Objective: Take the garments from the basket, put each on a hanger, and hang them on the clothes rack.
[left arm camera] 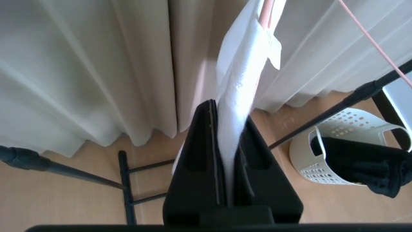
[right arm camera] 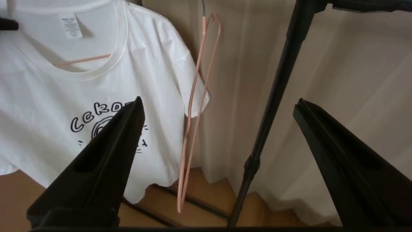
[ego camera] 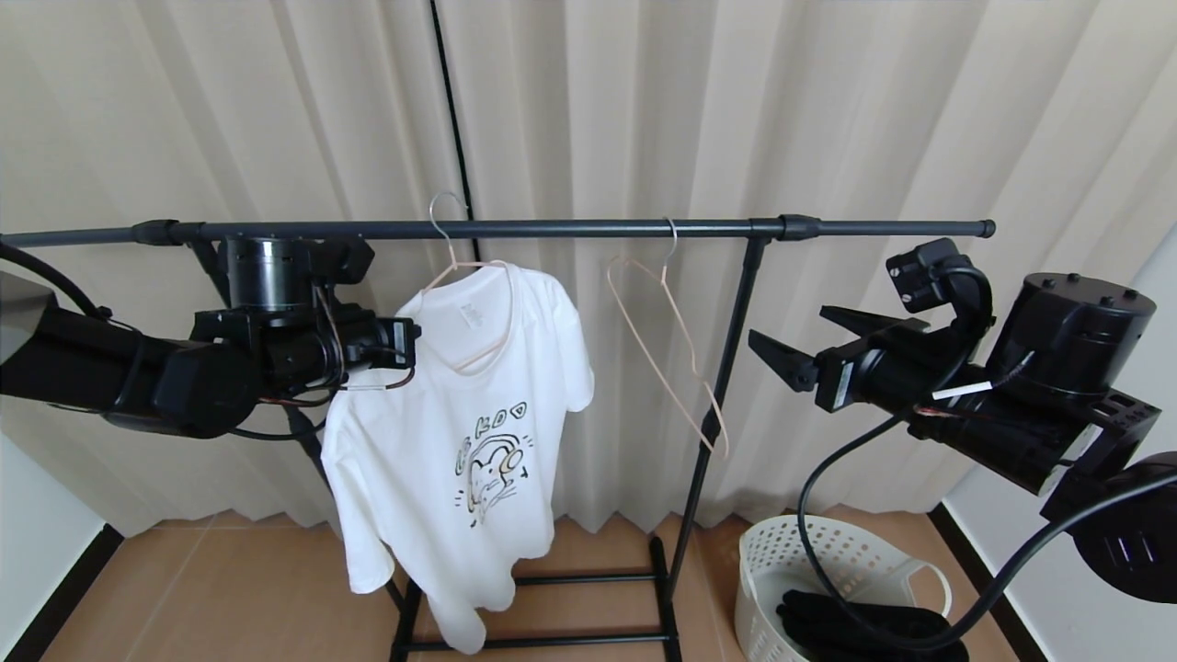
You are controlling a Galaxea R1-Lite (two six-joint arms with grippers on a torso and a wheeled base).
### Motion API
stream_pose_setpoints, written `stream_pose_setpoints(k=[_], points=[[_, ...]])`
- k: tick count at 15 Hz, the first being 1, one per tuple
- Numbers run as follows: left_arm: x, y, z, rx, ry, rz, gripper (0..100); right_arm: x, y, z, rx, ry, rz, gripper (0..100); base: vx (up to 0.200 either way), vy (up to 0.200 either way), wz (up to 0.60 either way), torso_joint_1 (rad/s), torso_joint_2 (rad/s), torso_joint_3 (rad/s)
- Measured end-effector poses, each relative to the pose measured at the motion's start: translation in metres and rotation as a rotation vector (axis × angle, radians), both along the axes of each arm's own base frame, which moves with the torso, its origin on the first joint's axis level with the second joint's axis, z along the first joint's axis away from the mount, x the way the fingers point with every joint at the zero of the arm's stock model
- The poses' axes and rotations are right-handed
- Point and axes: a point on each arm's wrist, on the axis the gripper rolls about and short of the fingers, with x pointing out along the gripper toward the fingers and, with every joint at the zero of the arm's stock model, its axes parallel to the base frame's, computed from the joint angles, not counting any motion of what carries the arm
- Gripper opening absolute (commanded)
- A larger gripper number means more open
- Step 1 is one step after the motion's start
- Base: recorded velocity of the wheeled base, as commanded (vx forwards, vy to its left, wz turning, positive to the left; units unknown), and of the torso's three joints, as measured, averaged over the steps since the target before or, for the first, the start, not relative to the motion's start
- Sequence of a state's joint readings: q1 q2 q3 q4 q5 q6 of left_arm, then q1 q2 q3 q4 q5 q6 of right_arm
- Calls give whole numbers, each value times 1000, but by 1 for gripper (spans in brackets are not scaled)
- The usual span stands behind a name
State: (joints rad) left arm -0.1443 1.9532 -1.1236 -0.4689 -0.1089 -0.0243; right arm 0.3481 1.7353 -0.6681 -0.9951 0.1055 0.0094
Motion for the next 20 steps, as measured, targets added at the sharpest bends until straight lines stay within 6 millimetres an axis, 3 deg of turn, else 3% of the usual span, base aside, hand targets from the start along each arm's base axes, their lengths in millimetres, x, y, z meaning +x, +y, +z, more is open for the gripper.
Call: stream_pose_setpoints(k=[9, 10, 16, 20], points=[[2, 0, -14, 3, 41, 0, 0, 0, 0, -1, -1, 4, 1, 100, 0, 0, 0, 0, 0, 0], [1, -1, -14, 3, 44, -1, 100, 0, 0, -1, -2, 4, 1, 100, 0, 0, 0, 0, 0, 0], [-6, 0, -14, 8, 46, -7, 100, 0, 0, -1, -2, 3, 1, 100, 0, 0, 0, 0, 0, 0], [-21, 1, -2, 7, 27, -12, 100, 0, 0, -1, -1, 2, 0, 100, 0, 0, 0, 0, 0, 0]])
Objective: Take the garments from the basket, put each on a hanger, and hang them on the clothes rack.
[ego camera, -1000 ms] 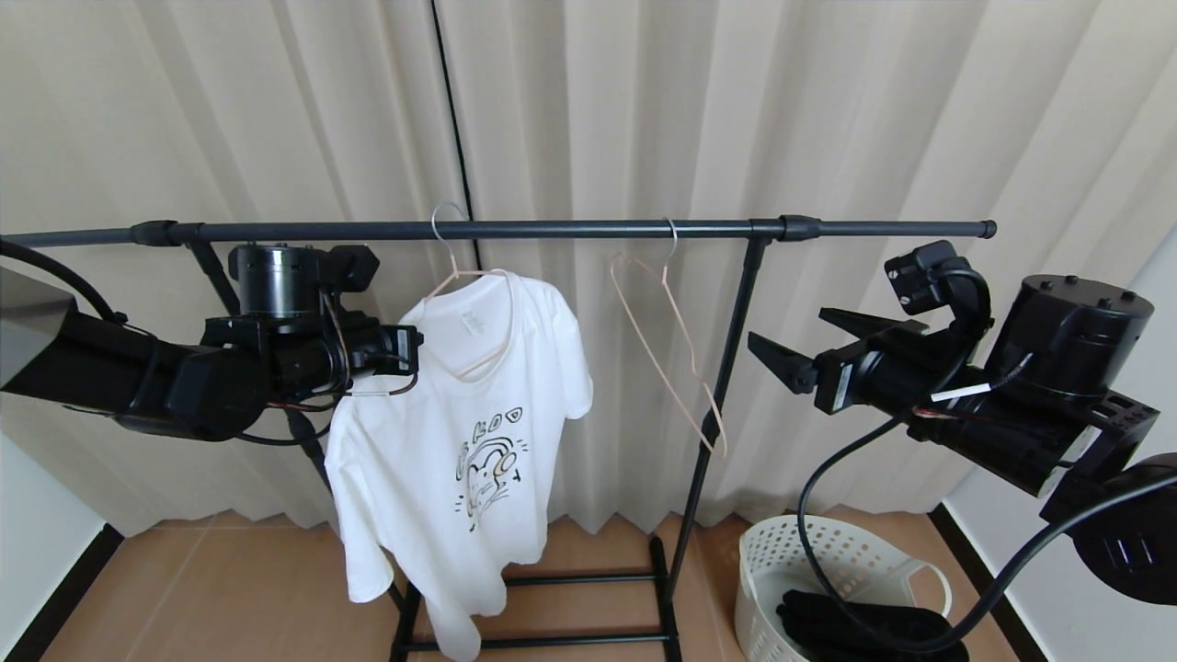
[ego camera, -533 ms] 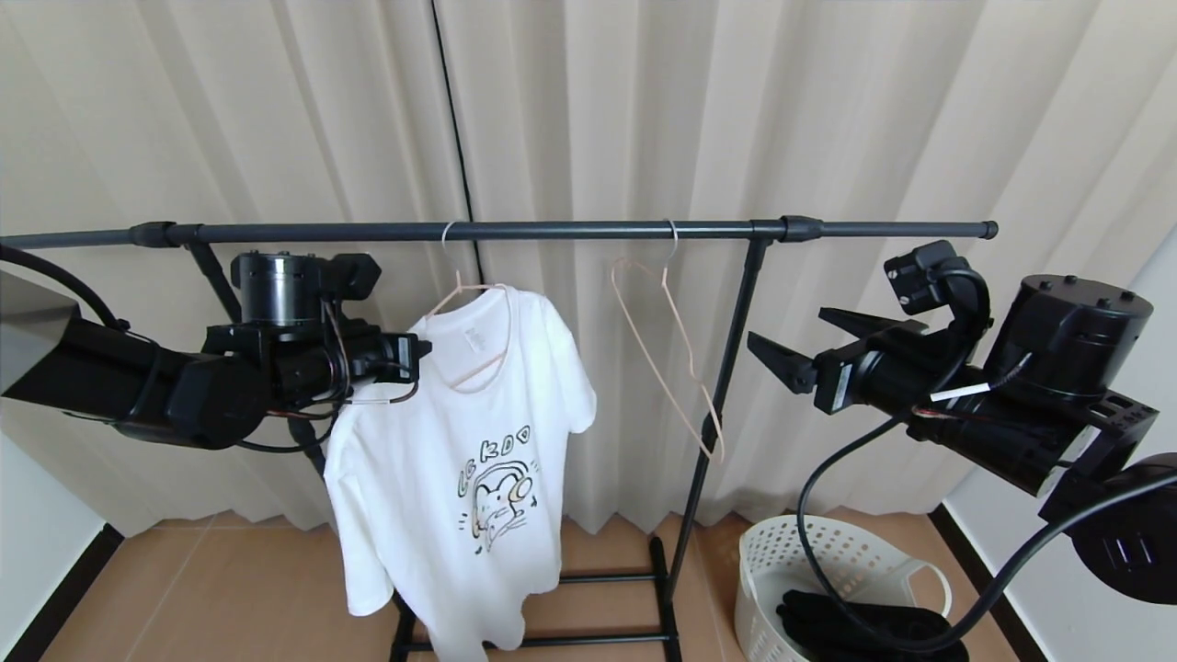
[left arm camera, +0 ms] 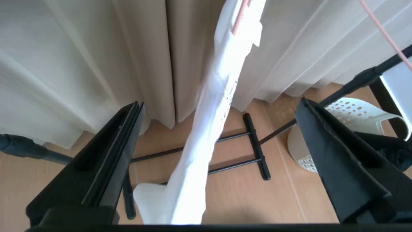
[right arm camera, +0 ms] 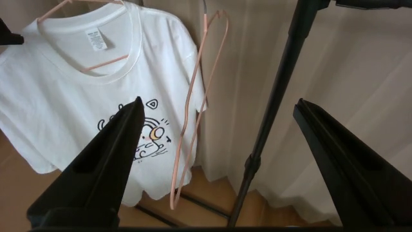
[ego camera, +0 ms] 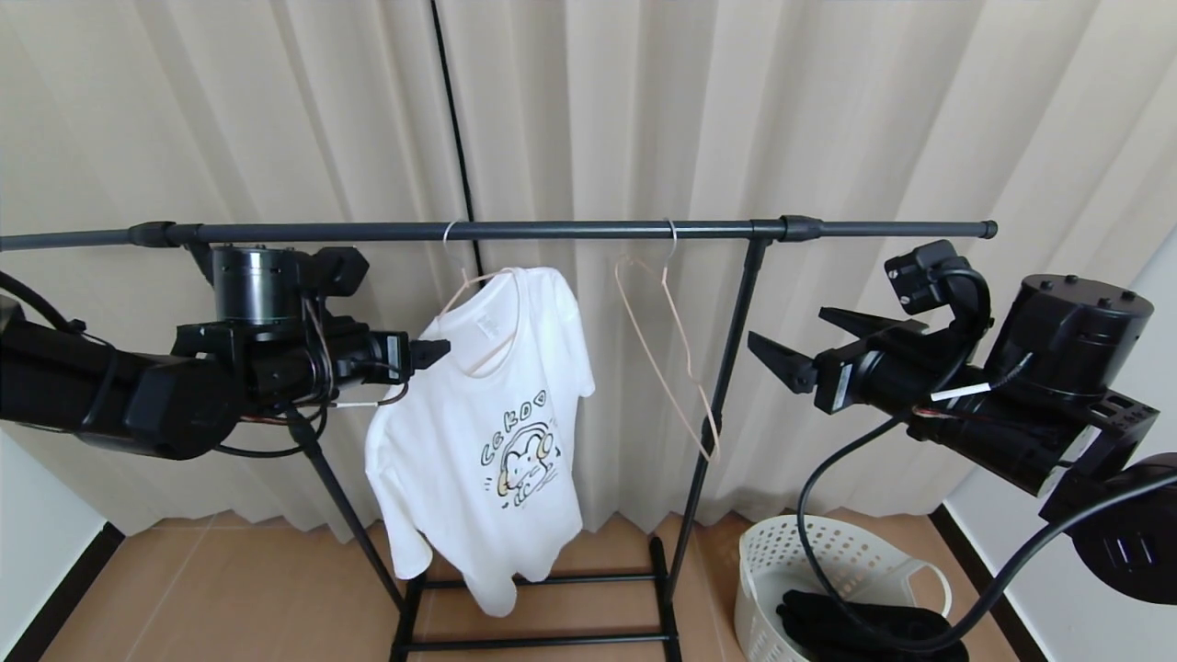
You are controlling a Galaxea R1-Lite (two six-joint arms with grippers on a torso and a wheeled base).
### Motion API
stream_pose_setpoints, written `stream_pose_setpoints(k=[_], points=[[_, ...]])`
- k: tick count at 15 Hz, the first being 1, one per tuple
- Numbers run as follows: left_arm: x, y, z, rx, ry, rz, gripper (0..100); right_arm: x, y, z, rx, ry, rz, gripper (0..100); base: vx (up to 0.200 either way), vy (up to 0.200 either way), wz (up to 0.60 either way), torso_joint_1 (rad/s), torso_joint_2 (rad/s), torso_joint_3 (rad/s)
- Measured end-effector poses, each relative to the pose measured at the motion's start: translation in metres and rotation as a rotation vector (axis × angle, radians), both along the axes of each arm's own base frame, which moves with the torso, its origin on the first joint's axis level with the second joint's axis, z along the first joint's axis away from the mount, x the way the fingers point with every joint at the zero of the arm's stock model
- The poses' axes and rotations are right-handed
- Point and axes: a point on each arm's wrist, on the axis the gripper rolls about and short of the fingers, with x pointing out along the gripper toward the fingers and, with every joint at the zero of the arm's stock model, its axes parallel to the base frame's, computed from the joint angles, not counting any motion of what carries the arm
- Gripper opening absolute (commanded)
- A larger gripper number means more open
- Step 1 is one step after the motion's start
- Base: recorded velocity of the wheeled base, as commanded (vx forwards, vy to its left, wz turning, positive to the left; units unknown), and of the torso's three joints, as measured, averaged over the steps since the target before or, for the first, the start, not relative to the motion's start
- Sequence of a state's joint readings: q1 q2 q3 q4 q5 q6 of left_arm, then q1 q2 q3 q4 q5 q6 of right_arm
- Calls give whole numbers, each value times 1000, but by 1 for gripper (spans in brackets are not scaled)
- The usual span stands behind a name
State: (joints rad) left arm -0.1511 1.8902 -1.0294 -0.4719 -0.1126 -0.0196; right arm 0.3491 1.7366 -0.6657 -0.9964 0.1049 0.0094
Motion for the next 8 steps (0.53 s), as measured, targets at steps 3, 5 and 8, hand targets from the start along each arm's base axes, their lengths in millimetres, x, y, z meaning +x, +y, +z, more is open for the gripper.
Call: stream_pose_setpoints(k=[3, 5, 8], points=[[-29, 2, 21, 11, -49, -17, 100, -2, -1, 3, 3, -10, -1, 100, 0, 0, 0, 0, 0, 0], [-57, 5, 33, 37, -80, -36, 100, -9, -4, 6, 4, -17, -8, 100, 0, 0, 0, 0, 0, 0], [-114, 6, 36, 69, -102, -86, 100, -28, -18, 19, 7, -41, -38, 100, 0, 0, 0, 0, 0, 0]])
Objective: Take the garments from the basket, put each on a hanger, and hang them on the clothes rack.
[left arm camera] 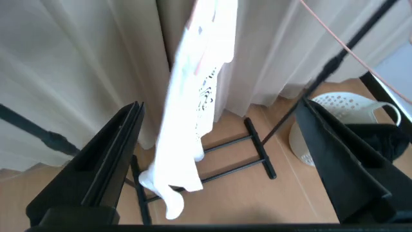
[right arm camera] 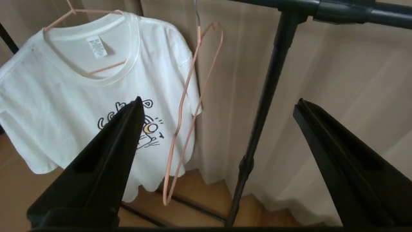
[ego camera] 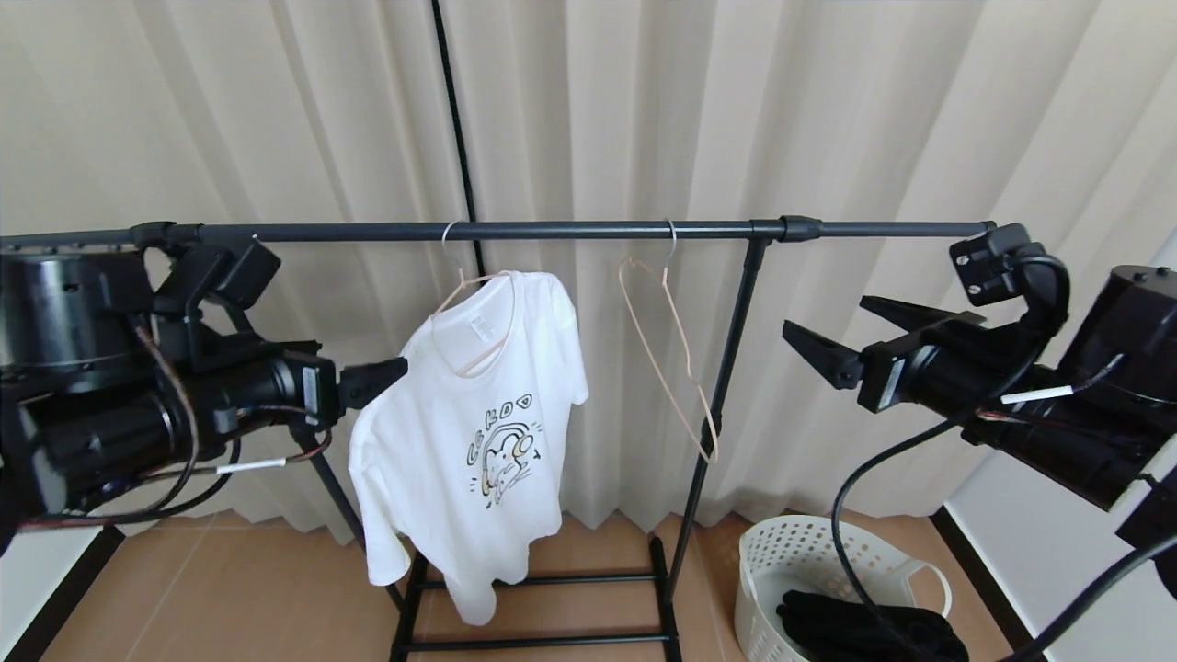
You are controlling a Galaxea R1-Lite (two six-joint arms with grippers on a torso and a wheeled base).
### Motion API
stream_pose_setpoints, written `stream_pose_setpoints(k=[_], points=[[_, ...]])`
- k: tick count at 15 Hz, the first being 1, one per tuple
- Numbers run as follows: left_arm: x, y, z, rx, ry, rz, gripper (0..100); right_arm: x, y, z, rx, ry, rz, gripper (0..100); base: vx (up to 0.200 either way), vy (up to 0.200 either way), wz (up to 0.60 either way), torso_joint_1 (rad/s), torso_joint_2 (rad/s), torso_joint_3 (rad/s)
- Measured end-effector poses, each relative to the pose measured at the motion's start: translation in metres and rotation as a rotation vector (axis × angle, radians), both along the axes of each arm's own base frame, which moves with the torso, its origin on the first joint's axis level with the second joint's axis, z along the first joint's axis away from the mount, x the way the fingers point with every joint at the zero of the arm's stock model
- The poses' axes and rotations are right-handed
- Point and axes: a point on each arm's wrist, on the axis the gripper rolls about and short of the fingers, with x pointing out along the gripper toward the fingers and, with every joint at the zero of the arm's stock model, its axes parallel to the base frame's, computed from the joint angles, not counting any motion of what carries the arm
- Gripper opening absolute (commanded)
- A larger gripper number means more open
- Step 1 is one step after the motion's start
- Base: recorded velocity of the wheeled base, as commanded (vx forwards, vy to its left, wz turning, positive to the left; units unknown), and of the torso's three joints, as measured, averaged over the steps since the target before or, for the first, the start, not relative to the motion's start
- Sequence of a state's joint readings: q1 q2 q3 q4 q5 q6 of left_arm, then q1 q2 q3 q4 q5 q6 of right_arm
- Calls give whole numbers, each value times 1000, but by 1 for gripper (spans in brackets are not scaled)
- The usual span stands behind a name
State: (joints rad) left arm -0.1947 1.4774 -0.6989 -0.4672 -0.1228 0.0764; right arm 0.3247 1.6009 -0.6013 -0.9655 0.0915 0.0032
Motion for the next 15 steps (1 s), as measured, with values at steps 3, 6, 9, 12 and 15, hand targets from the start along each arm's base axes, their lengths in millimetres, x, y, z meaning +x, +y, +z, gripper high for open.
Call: stream_pose_setpoints(k=[3, 6, 9, 12, 15], points=[[-55, 1, -10, 13, -9, -54, 100, -34, -19, 9, -32, 3, -36, 100, 0, 0, 0, 0, 0, 0], [-95, 7, -18, 11, -37, -80, 100, -79, -36, 5, -62, 29, -82, 100, 0, 0, 0, 0, 0, 0], [-128, 13, -33, 22, -52, -107, 100, -120, -49, -18, -85, 72, -129, 100, 0, 0, 0, 0, 0, 0], [-154, 20, -46, 22, -88, -125, 100, -149, -57, -33, -88, 71, -152, 100, 0, 0, 0, 0, 0, 0], [-178, 27, -63, 16, -111, -126, 100, -173, -65, -49, -123, 87, -185, 100, 0, 0, 0, 0, 0, 0]])
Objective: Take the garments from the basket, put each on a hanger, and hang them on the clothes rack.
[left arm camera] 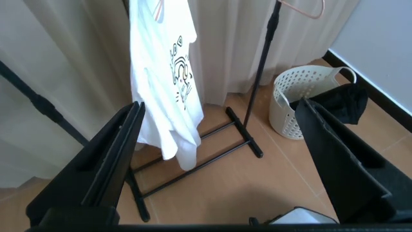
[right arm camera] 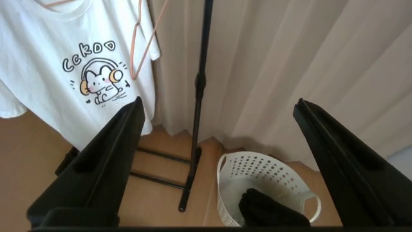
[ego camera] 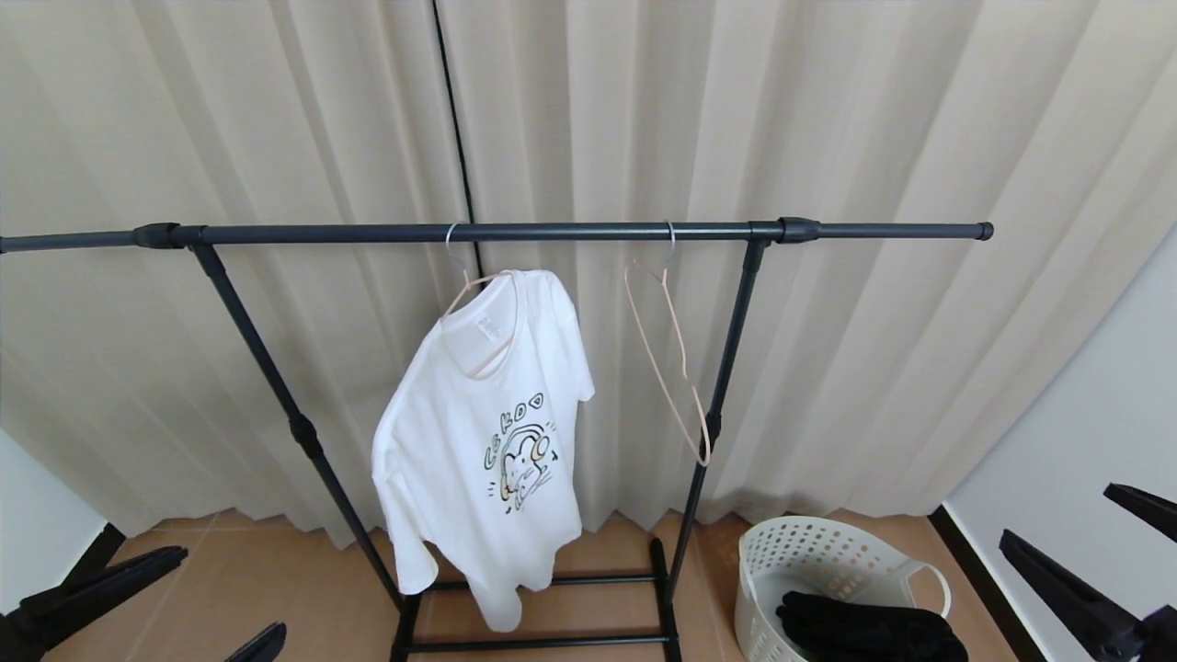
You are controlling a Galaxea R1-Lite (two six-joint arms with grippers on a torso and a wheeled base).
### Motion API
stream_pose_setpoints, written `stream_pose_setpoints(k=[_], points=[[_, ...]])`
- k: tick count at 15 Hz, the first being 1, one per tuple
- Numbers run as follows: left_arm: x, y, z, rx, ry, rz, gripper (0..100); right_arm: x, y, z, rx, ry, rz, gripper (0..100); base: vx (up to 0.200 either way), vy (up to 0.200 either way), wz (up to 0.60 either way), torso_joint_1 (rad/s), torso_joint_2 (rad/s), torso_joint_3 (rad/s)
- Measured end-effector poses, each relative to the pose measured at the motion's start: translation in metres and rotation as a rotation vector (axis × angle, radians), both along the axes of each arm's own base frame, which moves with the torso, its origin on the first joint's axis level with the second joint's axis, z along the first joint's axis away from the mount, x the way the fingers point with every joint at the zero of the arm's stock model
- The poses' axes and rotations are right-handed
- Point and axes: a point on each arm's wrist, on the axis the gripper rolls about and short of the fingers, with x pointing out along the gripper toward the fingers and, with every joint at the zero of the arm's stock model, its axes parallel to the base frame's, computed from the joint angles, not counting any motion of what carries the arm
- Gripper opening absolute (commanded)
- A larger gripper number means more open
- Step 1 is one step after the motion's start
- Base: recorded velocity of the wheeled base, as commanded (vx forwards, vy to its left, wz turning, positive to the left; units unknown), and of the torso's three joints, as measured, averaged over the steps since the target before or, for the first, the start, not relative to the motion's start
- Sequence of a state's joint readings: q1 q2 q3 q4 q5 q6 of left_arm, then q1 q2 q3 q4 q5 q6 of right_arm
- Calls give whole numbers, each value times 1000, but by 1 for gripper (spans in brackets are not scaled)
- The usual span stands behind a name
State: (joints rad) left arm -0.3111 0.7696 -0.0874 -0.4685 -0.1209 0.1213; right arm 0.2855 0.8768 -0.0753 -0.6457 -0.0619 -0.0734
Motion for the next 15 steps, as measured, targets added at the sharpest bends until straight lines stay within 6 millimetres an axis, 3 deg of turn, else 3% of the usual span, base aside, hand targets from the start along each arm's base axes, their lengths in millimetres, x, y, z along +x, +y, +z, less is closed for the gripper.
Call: stream_pose_setpoints(k=[2, 5, 9, 15], points=[[-12, 4, -13, -1, -3, 5, 100, -17, -5, -12, -23, 30, -2, 100, 0, 0, 0, 0, 0, 0], [-23, 8, -17, -17, -51, 22, 100, -44, -13, -31, -47, 90, 0, 100, 0, 0, 0, 0, 0, 0], [-41, 15, -32, 1, 6, 58, 100, -74, -22, -52, -49, 90, -4, 100, 0, 0, 0, 0, 0, 0], [-66, 22, -53, -2, -1, 162, 100, -94, -26, -64, -8, -21, -97, 100, 0, 0, 0, 0, 0, 0]])
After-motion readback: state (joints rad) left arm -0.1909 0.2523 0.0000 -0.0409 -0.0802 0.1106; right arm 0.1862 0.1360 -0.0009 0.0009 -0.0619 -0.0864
